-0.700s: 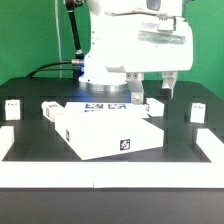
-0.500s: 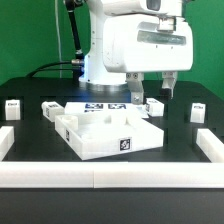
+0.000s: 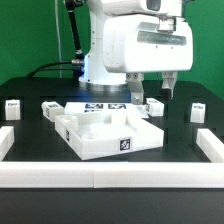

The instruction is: Assemble square table

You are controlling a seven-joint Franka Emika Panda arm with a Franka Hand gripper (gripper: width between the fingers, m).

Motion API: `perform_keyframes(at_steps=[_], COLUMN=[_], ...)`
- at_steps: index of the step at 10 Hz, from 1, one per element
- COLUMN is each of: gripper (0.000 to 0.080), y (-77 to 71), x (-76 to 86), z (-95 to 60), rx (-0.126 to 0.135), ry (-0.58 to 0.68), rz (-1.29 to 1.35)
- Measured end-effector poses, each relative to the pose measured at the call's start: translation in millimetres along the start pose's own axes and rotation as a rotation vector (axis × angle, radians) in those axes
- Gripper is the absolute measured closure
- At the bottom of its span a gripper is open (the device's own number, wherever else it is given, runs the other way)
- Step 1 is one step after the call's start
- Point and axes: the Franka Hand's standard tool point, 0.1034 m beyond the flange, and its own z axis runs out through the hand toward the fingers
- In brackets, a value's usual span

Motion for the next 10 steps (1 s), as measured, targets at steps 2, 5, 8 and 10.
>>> perform_keyframes(at_steps=[2, 5, 8, 10], gripper=[0.0150, 0.0150, 0.0150, 0.0150], y=[-18.9, -25.3, -24.0, -36.4], x=[-45.2, -76.9, -78.3, -92.1], z=[-8.0, -3.8, -4.0, 1.3], rx=[0.024, 0.053, 0.055, 0.045], ry=[-0.034, -0.054, -0.054, -0.075], rz=[-0.117, -0.354, -0.514, -0.719])
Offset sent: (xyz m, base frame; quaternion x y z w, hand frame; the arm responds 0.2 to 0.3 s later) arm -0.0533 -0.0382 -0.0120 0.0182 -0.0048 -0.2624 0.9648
